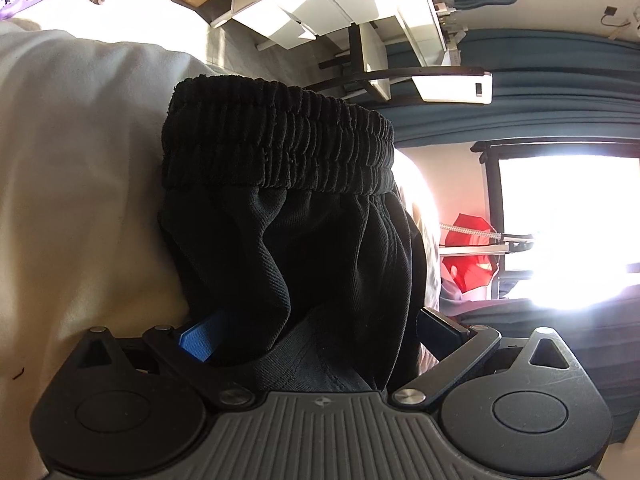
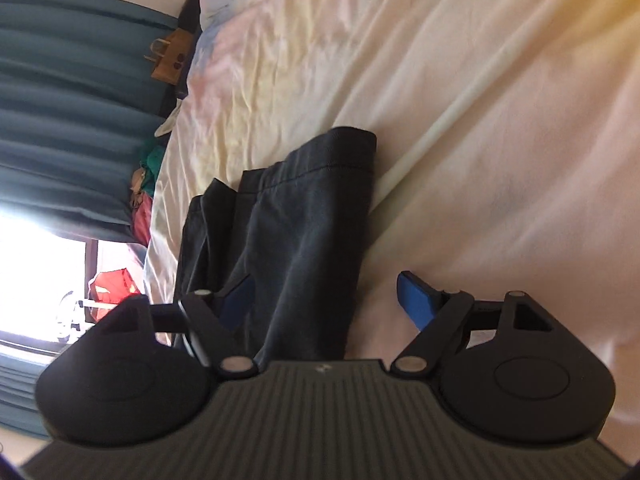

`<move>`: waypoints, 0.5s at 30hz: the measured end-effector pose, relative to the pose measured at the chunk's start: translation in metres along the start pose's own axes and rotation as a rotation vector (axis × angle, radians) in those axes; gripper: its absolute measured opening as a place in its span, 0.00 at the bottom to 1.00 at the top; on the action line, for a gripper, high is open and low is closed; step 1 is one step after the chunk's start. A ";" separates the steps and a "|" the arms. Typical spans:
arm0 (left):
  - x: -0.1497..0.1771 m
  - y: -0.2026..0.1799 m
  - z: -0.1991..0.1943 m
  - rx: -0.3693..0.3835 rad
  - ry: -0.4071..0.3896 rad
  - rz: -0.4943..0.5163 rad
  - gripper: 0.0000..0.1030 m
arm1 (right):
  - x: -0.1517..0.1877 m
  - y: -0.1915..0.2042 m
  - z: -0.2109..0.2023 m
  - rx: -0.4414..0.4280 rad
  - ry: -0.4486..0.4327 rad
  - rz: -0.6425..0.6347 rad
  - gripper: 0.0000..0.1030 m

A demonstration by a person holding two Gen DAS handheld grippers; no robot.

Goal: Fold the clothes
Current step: 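Grasp the pant leg with the right gripper while the left gripper holds the waistband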

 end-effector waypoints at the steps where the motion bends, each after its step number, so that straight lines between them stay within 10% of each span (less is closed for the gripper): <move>1: 0.000 0.001 -0.002 0.023 -0.007 -0.014 0.97 | -0.001 0.003 0.004 -0.018 -0.007 -0.015 0.76; 8: -0.003 0.015 -0.007 0.199 -0.041 -0.168 0.91 | -0.006 0.036 0.004 -0.177 -0.077 -0.146 0.63; 15: -0.005 0.023 -0.031 -0.005 -0.076 -0.052 0.95 | -0.005 0.027 0.011 -0.027 -0.068 -0.197 0.57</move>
Point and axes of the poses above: each gripper's, at about its wrist camera, not at the fingertips, and z roughly the way its jaws point, y to its left, x to its underside, the point moved 8 cm from there along z, roughly the way its jaws point, and after that the axes turned 6 degrees about z, right-handed, at the moved point
